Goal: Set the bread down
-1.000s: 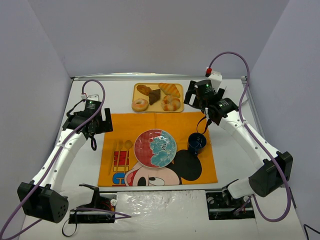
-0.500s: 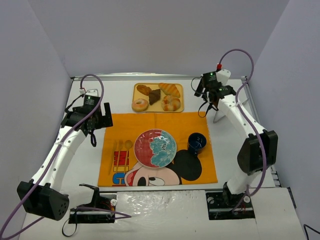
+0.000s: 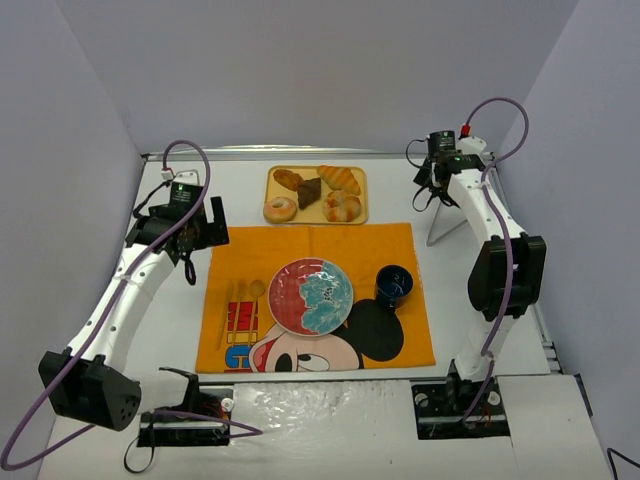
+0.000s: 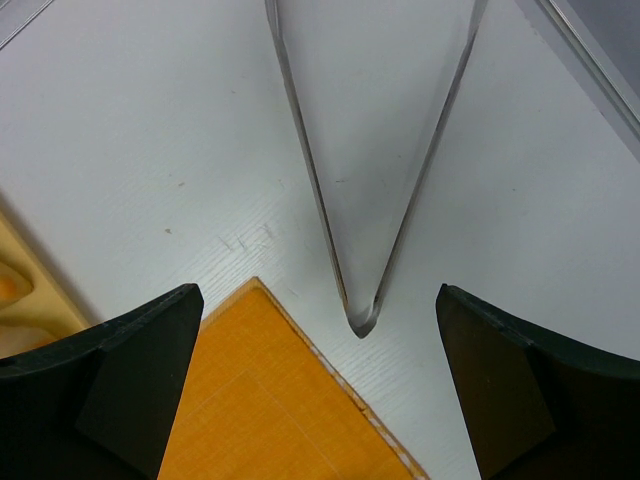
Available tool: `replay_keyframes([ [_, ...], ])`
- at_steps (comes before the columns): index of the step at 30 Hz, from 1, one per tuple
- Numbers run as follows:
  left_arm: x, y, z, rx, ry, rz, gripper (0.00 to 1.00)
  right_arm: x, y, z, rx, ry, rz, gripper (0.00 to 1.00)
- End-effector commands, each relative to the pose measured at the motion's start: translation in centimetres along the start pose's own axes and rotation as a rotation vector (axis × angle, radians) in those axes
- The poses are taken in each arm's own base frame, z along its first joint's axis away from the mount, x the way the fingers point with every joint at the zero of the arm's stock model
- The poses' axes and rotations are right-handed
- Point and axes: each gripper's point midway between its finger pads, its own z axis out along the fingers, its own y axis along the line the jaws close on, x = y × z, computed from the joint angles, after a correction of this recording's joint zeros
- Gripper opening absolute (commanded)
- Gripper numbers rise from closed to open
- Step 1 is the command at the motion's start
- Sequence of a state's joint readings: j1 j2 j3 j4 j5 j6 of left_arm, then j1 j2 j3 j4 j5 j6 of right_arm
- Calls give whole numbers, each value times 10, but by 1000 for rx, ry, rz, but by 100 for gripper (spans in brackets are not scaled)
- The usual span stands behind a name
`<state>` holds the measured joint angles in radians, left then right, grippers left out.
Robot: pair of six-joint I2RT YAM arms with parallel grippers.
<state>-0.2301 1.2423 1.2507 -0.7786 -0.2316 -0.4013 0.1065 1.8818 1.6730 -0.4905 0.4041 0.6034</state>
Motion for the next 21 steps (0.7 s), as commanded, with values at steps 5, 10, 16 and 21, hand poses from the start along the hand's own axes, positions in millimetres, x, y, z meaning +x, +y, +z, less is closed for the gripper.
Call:
replay_keyframes([
  [5,-23,-12,-5,54,-96,-60,97,3,-19,25,80,32,104,100],
  [10,-21,-12,-2,55,-98,-68,97,20,-21,57,90,109,126,100],
  [16,-18,-8,1,41,-92,-64,97,31,-14,79,71,143,125,100],
  [21,-18,-7,3,38,-90,-67,97,33,-26,95,95,160,157,100],
])
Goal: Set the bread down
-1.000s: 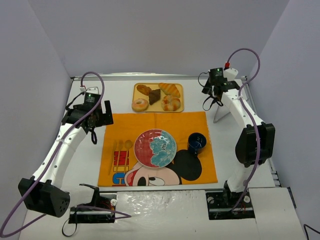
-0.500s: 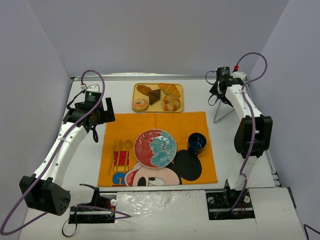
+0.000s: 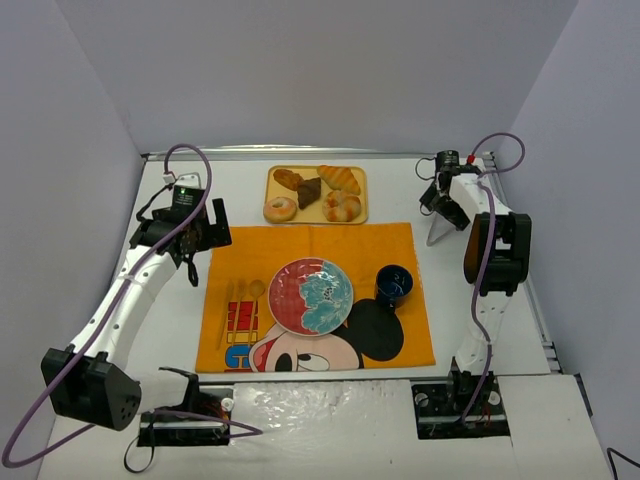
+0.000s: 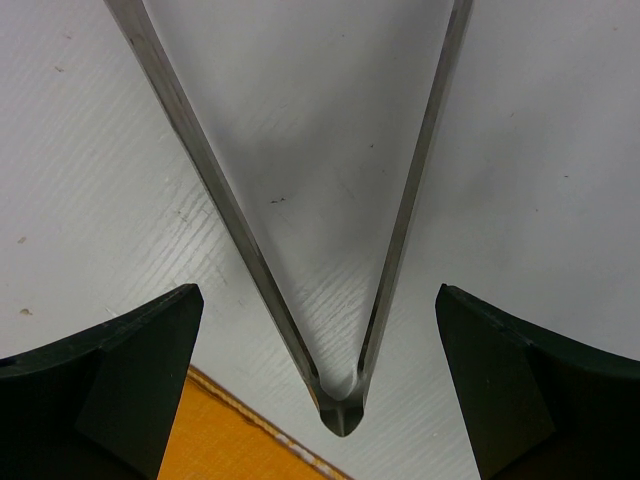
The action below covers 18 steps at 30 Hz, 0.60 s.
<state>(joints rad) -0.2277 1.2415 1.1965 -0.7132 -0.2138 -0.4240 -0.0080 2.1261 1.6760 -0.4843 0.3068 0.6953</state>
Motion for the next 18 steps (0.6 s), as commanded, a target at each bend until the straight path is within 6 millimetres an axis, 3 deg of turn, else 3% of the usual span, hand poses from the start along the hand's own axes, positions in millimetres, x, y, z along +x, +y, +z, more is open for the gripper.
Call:
replay_keyframes([
  [1,-23,-2,-8,19,-85,-38,97,-28,9,-5,-42,-53,72,100],
  [18,-22,8,-9,-8,-84,-20,97,-20,2,28,-4,-23,73,100],
])
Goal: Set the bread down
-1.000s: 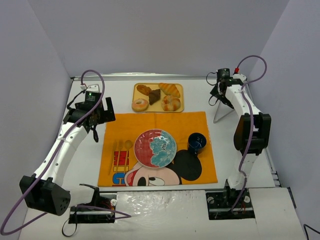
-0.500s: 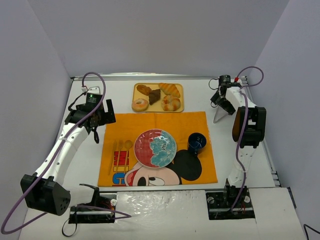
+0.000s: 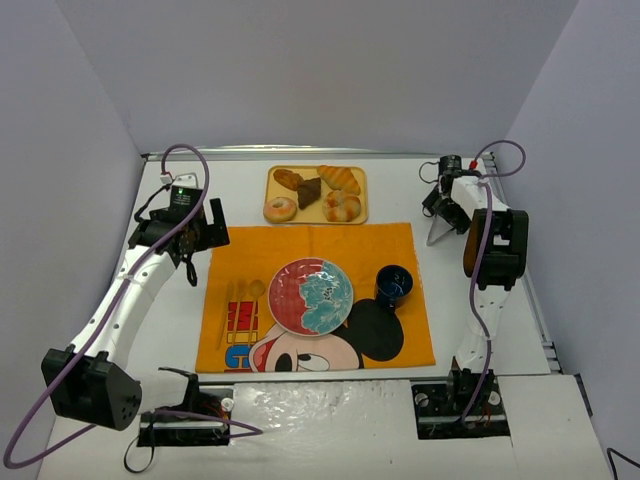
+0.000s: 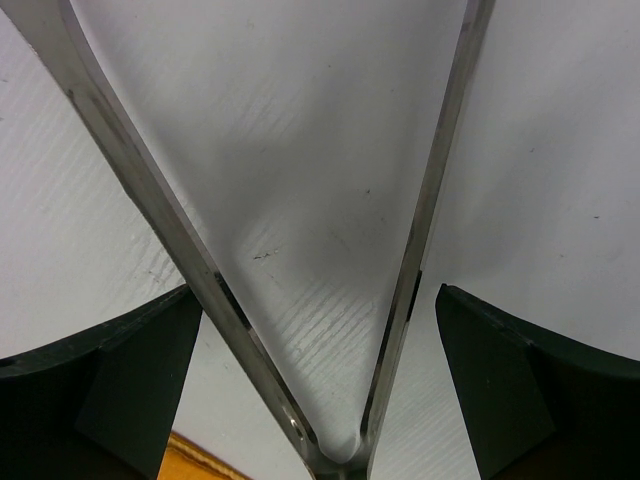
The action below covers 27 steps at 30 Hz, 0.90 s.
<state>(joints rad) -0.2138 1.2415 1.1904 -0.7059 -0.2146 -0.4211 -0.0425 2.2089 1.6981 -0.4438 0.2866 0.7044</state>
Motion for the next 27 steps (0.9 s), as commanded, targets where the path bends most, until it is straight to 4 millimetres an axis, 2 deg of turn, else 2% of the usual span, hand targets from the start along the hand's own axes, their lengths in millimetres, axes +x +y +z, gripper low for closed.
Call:
replay_keyframes([
  [1,-21,5,-11,0,-81,-13,97,-22,5,-3,-19,-49,41,100],
  [7,-21,5,-11,-2,-80,-11,97,-16,1,6,3,-44,32,99],
  [10,-20,6,-11,-3,-79,-10,97,-14,-3,9,14,-45,25,93],
  [16,-20,7,-10,-9,-78,-9,97,-4,-5,12,3,-35,-5,66],
  [20,-19,8,-11,-10,-78,-9,97,1,-6,13,5,-31,-22,40],
  [27,-20,9,-13,-11,-81,-12,97,10,-9,4,19,-48,-68,3],
])
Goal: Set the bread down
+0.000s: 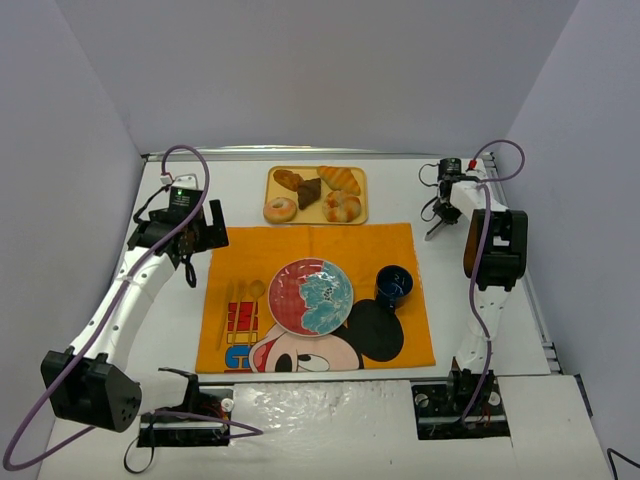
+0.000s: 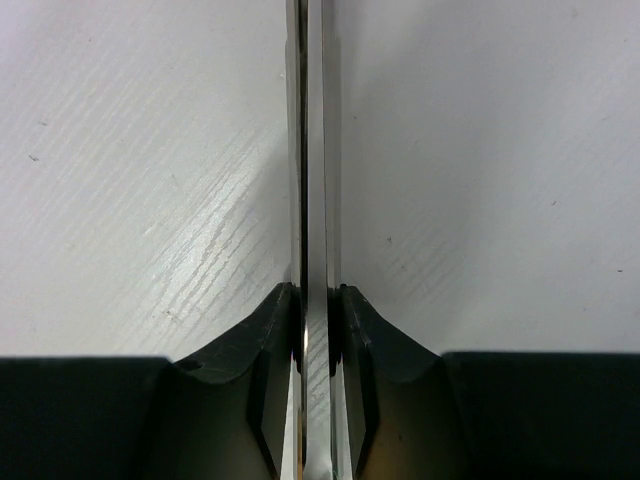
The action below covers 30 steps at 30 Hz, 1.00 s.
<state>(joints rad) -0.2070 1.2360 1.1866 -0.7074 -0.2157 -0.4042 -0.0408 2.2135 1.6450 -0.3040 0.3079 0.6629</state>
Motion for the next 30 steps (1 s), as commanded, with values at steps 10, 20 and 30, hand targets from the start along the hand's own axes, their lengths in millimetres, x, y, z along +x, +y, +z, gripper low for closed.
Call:
replay_keyframes([
  [10,-20,6,-18,2,-87,-27,97,-8,-10,-52,-5,-52,-57,0],
  [20,-21,6,-21,7,-93,-30,97,-24,2,-95,-83,-109,-77,7],
  [30,-21,8,-24,5,-96,-31,97,-30,-3,-113,-99,-129,-74,44],
])
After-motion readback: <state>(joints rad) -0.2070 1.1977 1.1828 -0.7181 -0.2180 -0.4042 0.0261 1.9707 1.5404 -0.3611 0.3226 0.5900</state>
